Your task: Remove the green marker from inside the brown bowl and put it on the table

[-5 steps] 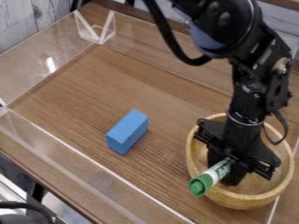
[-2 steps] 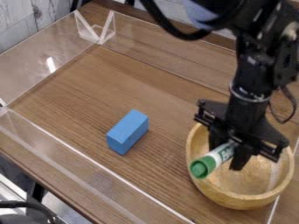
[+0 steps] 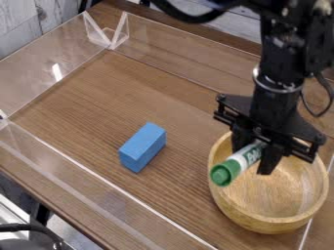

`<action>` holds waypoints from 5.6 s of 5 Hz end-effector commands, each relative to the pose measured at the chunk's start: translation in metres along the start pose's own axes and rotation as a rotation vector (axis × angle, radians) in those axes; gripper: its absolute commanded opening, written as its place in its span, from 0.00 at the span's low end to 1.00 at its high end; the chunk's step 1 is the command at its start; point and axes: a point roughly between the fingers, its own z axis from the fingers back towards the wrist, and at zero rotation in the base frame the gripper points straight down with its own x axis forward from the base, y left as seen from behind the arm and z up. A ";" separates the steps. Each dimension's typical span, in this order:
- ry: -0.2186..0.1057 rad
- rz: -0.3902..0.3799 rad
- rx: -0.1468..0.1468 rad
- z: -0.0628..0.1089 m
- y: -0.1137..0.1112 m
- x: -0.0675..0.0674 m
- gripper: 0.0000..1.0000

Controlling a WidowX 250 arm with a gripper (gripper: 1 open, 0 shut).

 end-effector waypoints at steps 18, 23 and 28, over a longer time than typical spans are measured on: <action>-0.194 0.029 0.042 0.001 0.178 0.052 0.00; -0.201 -0.020 0.063 -0.026 0.177 0.065 0.00; -0.228 -0.065 0.068 -0.035 0.172 0.076 0.00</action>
